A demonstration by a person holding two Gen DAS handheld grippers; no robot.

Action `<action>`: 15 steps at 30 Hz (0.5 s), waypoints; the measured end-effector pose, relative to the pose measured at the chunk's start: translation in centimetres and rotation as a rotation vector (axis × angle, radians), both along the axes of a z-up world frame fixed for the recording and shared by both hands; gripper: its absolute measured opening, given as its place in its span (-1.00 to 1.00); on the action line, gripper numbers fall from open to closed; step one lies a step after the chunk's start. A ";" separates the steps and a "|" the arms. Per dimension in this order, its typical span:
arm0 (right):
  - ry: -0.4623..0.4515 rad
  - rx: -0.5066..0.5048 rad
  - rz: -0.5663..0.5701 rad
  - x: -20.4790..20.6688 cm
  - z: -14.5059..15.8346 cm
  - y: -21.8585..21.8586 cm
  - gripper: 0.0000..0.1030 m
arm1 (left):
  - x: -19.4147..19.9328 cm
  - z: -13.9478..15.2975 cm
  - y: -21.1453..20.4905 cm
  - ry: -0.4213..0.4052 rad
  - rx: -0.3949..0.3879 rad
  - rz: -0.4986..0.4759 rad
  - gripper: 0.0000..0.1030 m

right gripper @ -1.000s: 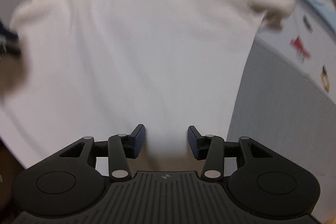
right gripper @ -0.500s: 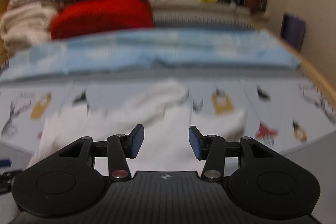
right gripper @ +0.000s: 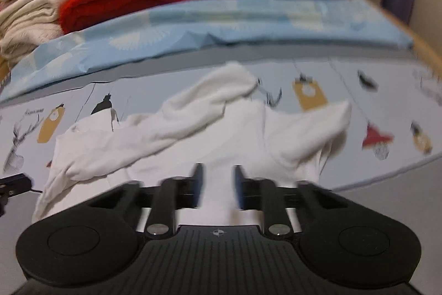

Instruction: Fold small clothes

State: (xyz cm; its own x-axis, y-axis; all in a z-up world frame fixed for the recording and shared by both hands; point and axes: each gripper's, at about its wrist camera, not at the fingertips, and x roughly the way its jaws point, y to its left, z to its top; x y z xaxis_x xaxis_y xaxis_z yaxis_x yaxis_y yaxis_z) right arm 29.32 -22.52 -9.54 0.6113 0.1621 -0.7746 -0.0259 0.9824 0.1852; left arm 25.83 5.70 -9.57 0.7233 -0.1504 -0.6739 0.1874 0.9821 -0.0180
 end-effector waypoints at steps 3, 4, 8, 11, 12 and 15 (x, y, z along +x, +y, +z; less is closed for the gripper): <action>0.073 0.042 -0.030 0.3 -1.2 -0.9 -0.95 | 3.4 -0.9 -1.8 -0.002 0.011 -0.057 -0.92; 0.099 0.051 -0.030 0.4 -1.7 -1.1 -0.95 | 4.7 -1.3 -2.3 0.003 0.025 -0.069 -0.92; 0.228 0.072 -0.009 0.8 -4.1 -1.1 -0.90 | 11.0 -3.3 -4.2 0.061 0.030 -0.067 -0.92; 0.295 0.068 -0.004 0.7 -5.4 -1.2 -0.68 | 15.5 -4.7 -5.7 0.102 0.003 -0.054 -0.89; 0.302 0.057 0.002 0.7 -5.6 -1.1 -0.63 | 17.0 -5.2 -6.3 0.113 -0.002 -0.054 -0.79; 0.302 0.043 0.002 0.7 -5.7 -1.3 -0.50 | 21.0 -6.2 -8.1 0.130 0.003 -0.043 0.00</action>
